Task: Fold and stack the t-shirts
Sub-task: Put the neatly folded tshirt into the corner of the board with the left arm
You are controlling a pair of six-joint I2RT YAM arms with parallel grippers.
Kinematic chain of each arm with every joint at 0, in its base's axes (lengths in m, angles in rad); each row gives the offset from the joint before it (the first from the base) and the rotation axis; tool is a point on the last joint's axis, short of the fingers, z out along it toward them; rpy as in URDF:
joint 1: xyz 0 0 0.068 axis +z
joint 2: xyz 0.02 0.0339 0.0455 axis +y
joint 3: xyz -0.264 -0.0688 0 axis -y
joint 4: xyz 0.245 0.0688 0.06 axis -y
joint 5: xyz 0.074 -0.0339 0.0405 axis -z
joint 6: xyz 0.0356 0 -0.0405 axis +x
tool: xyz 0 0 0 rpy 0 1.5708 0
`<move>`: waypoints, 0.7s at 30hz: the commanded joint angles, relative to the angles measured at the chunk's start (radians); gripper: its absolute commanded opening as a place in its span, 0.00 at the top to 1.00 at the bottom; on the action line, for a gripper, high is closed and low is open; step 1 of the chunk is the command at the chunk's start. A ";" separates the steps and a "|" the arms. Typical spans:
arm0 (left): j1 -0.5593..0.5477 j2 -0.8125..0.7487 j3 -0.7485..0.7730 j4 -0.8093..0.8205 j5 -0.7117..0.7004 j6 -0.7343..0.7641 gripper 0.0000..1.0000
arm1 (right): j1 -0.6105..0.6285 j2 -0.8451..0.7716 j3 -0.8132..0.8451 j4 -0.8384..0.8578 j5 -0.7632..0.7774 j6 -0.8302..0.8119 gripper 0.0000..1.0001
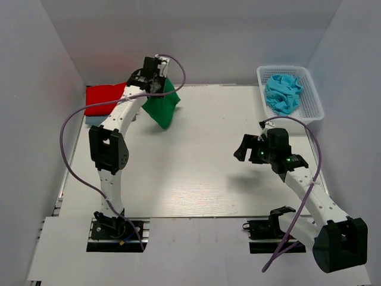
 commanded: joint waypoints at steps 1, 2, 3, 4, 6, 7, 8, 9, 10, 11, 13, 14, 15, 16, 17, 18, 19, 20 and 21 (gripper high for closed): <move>0.054 -0.078 0.090 -0.034 0.005 0.098 1.00 | -0.002 -0.008 0.036 -0.047 0.018 0.012 0.10; 0.080 -0.078 0.105 -0.025 0.005 0.114 1.00 | -0.003 -0.003 0.048 -0.047 0.013 0.018 0.10; 0.094 -0.068 0.122 -0.025 -0.004 0.125 1.00 | 0.000 0.003 0.054 -0.048 0.004 0.026 0.10; 0.109 -0.068 0.137 -0.025 -0.004 0.125 1.00 | 0.000 0.005 0.060 -0.050 -0.002 0.029 0.10; 0.150 -0.042 0.196 -0.025 0.013 0.147 1.00 | -0.002 0.029 0.091 -0.056 -0.031 0.033 0.10; 0.164 -0.030 0.208 -0.014 0.013 0.147 1.00 | -0.002 0.038 0.120 -0.063 -0.036 0.038 0.10; 0.187 -0.029 0.208 -0.014 0.013 0.159 1.00 | 0.000 0.046 0.131 -0.065 -0.056 0.040 0.10; 0.200 -0.017 0.225 -0.005 0.013 0.159 1.00 | -0.002 0.075 0.140 -0.070 -0.065 0.041 0.10; 0.212 0.000 0.252 -0.005 0.023 0.159 1.00 | -0.002 0.083 0.158 -0.076 -0.071 0.046 0.10; 0.224 0.009 0.265 -0.005 0.024 0.159 1.00 | 0.001 0.090 0.175 -0.076 -0.079 0.046 0.10; 0.262 0.030 0.286 0.006 0.042 0.159 1.00 | 0.001 0.126 0.194 -0.080 -0.084 0.052 0.10; 0.275 0.030 0.286 0.021 0.042 0.159 1.00 | 0.000 0.127 0.206 -0.083 -0.071 0.055 0.10; 0.298 0.040 0.286 0.021 0.054 0.159 1.00 | 0.003 0.136 0.212 -0.080 -0.067 0.053 0.10; 0.309 0.040 0.286 0.032 0.066 0.159 1.00 | 0.000 0.137 0.214 -0.079 -0.062 0.056 0.10; 0.321 0.049 0.286 0.043 0.067 0.148 1.00 | -0.002 0.143 0.226 -0.080 -0.053 0.067 0.10; 0.333 0.062 0.286 0.043 0.094 0.148 1.00 | 0.000 0.150 0.238 -0.086 -0.048 0.055 0.10; 0.357 0.072 0.286 0.052 0.108 0.138 1.00 | 0.000 0.155 0.246 -0.100 -0.038 0.055 0.10; 0.371 0.081 0.286 0.052 0.117 0.138 1.00 | 0.000 0.164 0.254 -0.105 -0.030 0.049 0.10; 0.393 0.102 0.286 0.061 0.141 0.127 1.00 | 0.001 0.170 0.281 -0.111 -0.013 0.050 0.10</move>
